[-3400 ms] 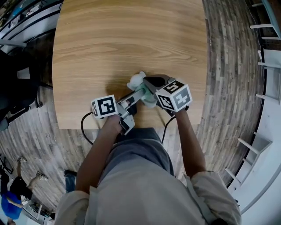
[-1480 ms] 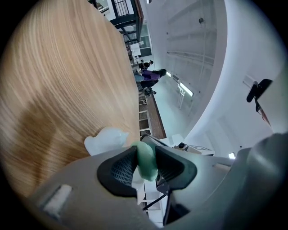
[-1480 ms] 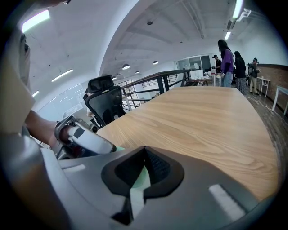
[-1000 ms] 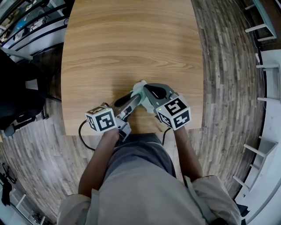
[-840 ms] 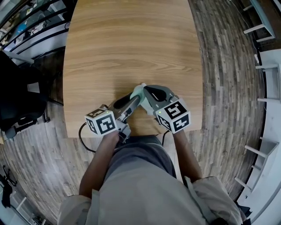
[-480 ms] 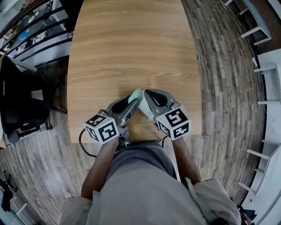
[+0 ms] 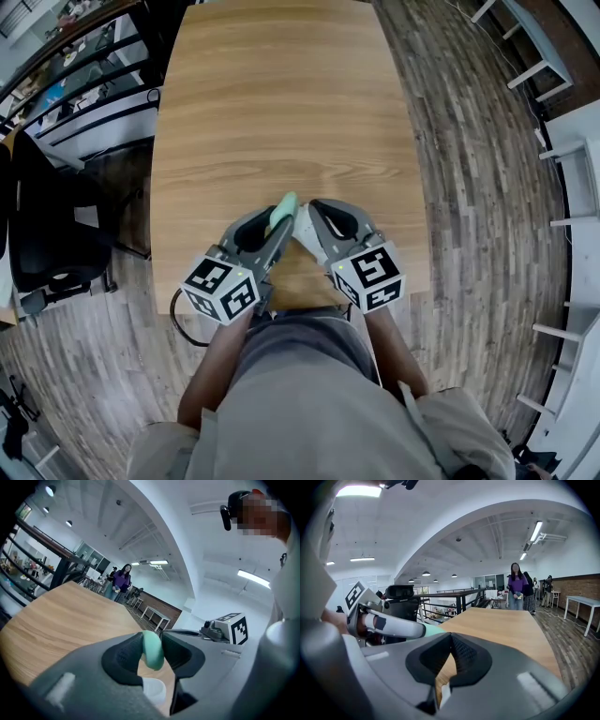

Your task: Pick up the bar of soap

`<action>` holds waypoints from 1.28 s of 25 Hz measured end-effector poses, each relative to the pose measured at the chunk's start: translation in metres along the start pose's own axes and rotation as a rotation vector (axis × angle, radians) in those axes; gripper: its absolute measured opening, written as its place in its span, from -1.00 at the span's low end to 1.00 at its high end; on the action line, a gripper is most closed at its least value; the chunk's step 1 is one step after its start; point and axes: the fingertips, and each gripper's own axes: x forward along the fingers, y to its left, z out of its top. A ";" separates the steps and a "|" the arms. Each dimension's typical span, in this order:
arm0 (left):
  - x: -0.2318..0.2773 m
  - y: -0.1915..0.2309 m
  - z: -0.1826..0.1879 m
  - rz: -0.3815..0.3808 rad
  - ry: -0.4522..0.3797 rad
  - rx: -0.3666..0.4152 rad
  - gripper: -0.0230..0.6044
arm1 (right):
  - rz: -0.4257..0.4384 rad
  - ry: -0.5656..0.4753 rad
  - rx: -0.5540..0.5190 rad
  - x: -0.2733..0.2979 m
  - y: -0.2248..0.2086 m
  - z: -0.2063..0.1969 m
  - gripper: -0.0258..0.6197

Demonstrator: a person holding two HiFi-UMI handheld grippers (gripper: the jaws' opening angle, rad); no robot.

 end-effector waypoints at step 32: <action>-0.006 -0.036 0.051 0.031 -0.128 0.236 -0.54 | -0.111 -0.188 -0.023 -0.036 -0.001 0.053 -0.92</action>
